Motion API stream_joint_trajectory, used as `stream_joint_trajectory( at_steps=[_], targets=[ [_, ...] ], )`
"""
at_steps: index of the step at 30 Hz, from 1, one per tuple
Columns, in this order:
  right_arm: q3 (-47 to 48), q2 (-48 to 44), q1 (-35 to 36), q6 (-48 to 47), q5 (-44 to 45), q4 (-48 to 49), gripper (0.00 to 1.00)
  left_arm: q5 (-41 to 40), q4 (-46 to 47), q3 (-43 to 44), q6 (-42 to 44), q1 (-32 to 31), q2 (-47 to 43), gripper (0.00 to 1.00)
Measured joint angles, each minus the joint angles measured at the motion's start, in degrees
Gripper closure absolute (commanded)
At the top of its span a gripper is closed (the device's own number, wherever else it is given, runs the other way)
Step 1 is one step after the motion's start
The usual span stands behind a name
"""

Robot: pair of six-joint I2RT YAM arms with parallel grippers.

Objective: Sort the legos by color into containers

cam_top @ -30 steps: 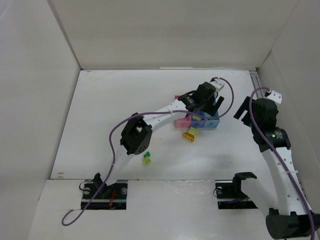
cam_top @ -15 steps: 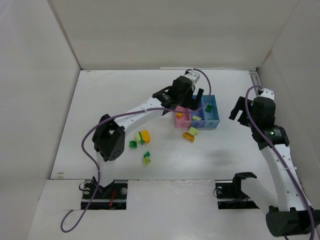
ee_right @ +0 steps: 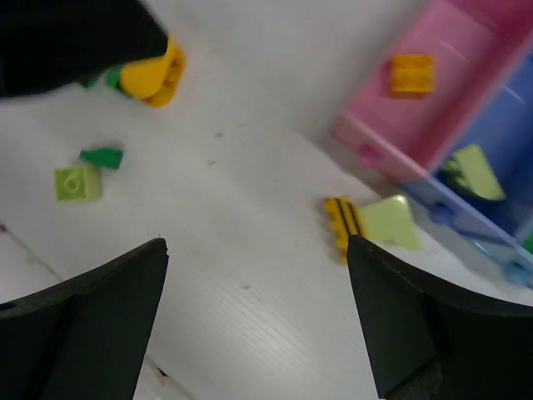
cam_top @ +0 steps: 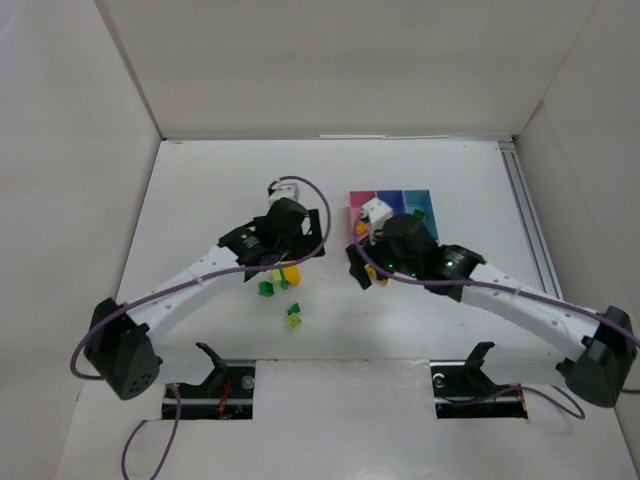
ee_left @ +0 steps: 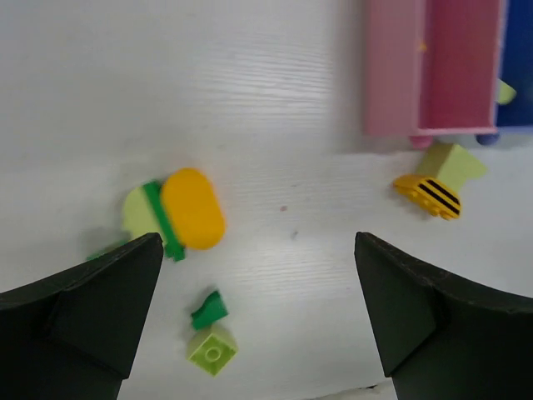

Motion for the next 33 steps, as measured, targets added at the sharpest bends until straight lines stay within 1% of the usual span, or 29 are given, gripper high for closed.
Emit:
stream_joint_trajectory(
  at_steps=[3, 6, 10, 12, 14, 17, 24, 25, 26, 29, 33],
  targets=[
    [0.0, 7.0, 8.0, -2.3, -1.0, 3.7, 0.07, -2.6, -6.4, -4.1, -7.3, 4.3, -7.7, 0.01],
    [0.4, 13.0, 13.2, -3.0, -1.8, 6.0, 0.07, -5.5, -13.3, -5.9, -15.3, 9.0, -13.0, 0.01],
    [3.9, 21.2, 18.7, -2.4, -0.7, 7.6, 0.07, -7.6, -20.3, -7.5, -22.4, 14.8, -15.5, 0.01],
    [6.3, 25.0, 22.0, -1.4, 0.7, 8.2, 0.09, -8.3, -22.4, -8.0, -24.3, 16.6, -16.0, 0.01],
    [8.8, 28.5, 24.9, -0.2, 1.9, 8.8, 0.12, -8.6, -23.8, -8.1, -25.1, 16.9, -16.9, 0.01],
    [11.0, 32.9, 28.0, 2.8, 3.0, 10.2, 0.13, -8.7, -24.2, -8.1, -25.0, 16.9, -18.8, 0.01],
    [11.8, 39.1, 28.9, 10.8, 5.6, 11.0, 0.16, -8.6, -24.3, -8.1, -23.4, 16.9, -21.9, 0.01],
    [12.0, 39.9, 28.9, 11.6, 6.1, 11.0, 0.19, -8.6, -24.2, -8.1, -23.1, 16.9, -22.1, 0.01],
    [12.2, 40.7, 28.9, 12.4, 6.4, 11.0, 0.19, -8.6, -24.2, -8.1, -22.8, 16.9, -22.2, 0.01],
    [13.2, 42.7, 28.9, 13.9, 7.2, 11.0, 0.27, -8.6, -24.2, -8.2, -21.6, 16.9, -22.3, 0.01],
    [15.1, 44.1, 28.9, 15.0, 8.0, 11.1, 0.44, -8.6, -23.8, -8.6, -20.5, 16.9, -22.3, 0.01]
  ],
)
